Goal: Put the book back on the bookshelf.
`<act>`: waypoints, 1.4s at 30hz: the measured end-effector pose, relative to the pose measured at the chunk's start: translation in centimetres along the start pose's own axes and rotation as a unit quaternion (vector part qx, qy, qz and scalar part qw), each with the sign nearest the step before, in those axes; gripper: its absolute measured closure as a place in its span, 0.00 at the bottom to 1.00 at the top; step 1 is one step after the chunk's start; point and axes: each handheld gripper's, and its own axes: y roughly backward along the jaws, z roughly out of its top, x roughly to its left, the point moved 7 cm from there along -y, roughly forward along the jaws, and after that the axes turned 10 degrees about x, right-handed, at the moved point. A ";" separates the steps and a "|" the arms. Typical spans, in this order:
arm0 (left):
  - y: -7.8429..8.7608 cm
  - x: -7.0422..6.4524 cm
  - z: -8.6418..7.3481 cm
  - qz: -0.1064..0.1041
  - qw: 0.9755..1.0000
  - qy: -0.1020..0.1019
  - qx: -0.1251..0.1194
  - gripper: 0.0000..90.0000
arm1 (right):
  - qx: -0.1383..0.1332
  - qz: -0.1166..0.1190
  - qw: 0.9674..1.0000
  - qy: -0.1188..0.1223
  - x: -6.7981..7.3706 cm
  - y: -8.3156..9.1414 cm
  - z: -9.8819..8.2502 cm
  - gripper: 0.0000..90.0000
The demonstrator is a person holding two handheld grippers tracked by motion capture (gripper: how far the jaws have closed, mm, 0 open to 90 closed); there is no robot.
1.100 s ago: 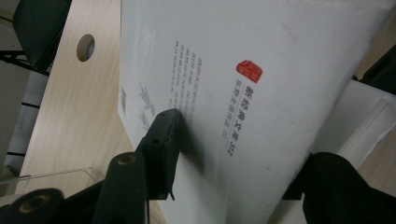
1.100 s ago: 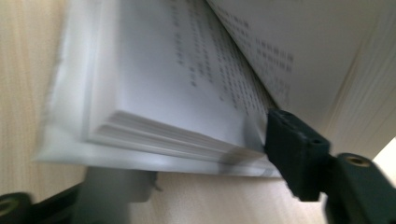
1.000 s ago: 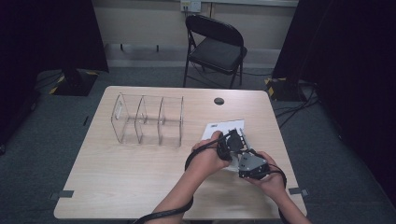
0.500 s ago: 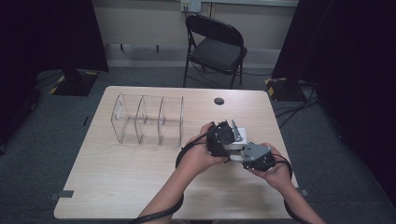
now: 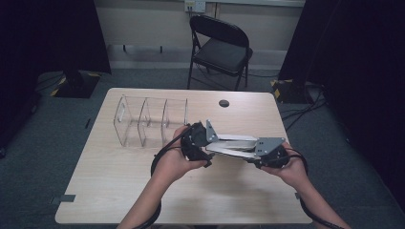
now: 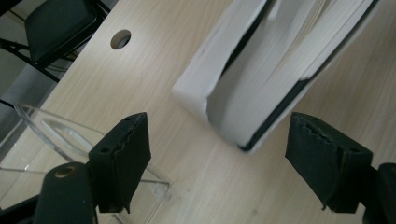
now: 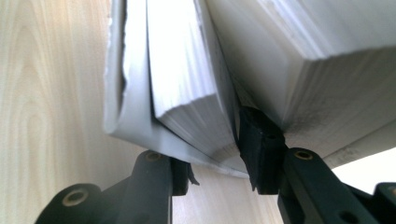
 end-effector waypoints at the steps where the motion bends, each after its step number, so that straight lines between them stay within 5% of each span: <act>1: -0.1 0.1 -0.3 -0.002 1.000 0.003 -0.001 0.23 | 0.003 0.002 1.000 0.003 -0.1 0.2 0.0 0.74; 16: -3.9 -1.2 -3.1 -0.058 0.998 0.031 0.004 0.21 | 0.017 0.037 0.999 0.004 -1.3 2.0 0.2 0.81; 24: -6.9 -2.2 -5.2 -0.093 0.994 0.058 0.006 0.20 | 0.021 0.048 0.999 -0.004 -1.8 2.1 0.2 0.81; 31: -8.8 -3.4 -6.3 -0.105 0.993 0.055 0.010 0.20 | 0.017 0.074 0.997 -0.001 -2.2 2.3 0.3 0.82; 42: -11.1 -4.3 -8.4 -0.108 0.991 0.078 -0.004 0.18 | 0.012 0.112 0.994 0.002 -1.8 3.1 0.4 0.83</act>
